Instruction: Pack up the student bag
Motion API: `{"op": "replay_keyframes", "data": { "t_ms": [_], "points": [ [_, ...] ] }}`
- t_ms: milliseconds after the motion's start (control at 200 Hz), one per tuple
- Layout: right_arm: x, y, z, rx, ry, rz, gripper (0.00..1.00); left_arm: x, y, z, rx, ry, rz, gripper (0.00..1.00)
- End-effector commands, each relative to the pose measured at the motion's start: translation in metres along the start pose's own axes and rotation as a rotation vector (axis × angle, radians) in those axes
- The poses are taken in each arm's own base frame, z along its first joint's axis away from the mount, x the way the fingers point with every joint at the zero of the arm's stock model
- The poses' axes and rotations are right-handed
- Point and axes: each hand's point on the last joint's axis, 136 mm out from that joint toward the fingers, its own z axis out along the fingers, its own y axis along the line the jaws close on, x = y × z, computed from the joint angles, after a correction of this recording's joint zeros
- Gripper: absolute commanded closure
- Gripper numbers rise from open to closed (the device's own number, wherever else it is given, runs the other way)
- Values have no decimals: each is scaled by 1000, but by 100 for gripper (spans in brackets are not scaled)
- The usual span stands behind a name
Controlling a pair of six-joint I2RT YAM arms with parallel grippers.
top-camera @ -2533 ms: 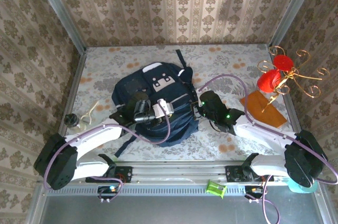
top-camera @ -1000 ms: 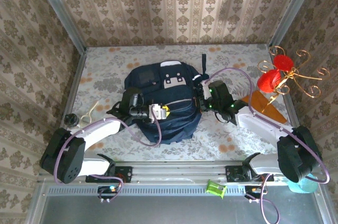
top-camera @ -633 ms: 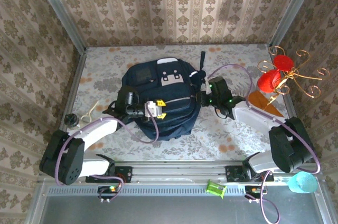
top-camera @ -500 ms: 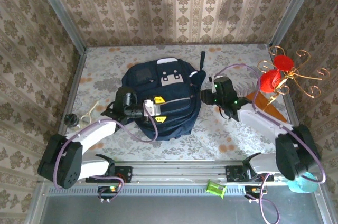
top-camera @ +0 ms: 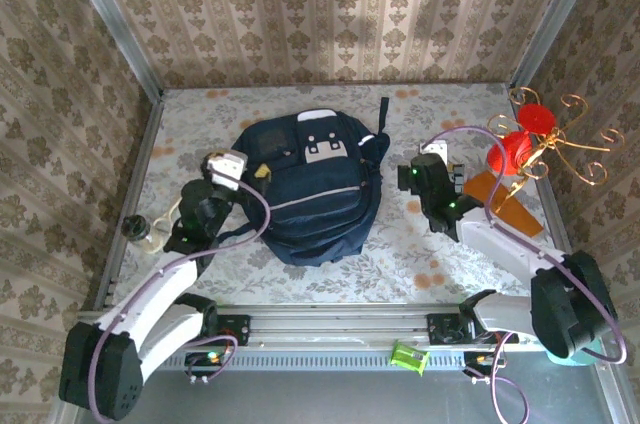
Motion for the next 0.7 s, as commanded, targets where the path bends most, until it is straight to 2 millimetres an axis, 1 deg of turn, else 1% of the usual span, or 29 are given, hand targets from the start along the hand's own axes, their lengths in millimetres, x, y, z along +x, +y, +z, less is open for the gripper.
{"op": "replay_keyframes", "data": {
  "t_ms": [0,75,190,210,220,250,295,360,430,460,510,530,540,585,620,670,695],
  "points": [
    [-19,-27,7,177,-99,-49,0,49,65,-18,-341,128,-50,0],
    [-17,-24,17,146,-127,-66,0,64,82,-21,-388,150,-72,0],
    [-4,-21,36,95,-130,-66,0,86,99,-15,-425,203,-101,0],
    [-3,-22,37,89,-137,-63,0,90,100,-12,-422,213,-105,0],
    [4,-21,42,86,-123,-73,0,93,100,-10,-421,218,-107,0],
    [11,-21,49,75,-119,-76,0,97,101,-6,-417,221,-107,0],
    [10,-23,52,70,-126,-82,0,102,100,1,-405,211,-100,0],
    [6,-19,53,12,-167,-72,0,108,96,13,-371,195,-63,0],
    [5,-25,54,0,-201,-56,0,106,97,24,-364,165,-38,0],
    [7,-28,56,-15,-218,-31,0,108,98,28,-360,171,-49,0],
    [11,-38,60,-15,-222,21,0,115,101,35,-350,180,-80,0],
    [13,-41,60,-14,-218,44,0,121,103,38,-352,188,-89,0],
    [14,-42,61,-24,-216,53,0,120,103,39,-353,179,-92,0],
    [16,-46,63,-49,-221,85,0,134,99,44,-329,182,-91,0],
    [19,-49,65,-57,-217,108,0,129,100,47,-338,141,-61,0],
    [26,-49,70,-69,-213,121,0,131,95,47,-309,187,-78,0],
    [23,-49,72,-69,-242,122,0,133,94,49,-302,201,-78,0]
  ]
}}
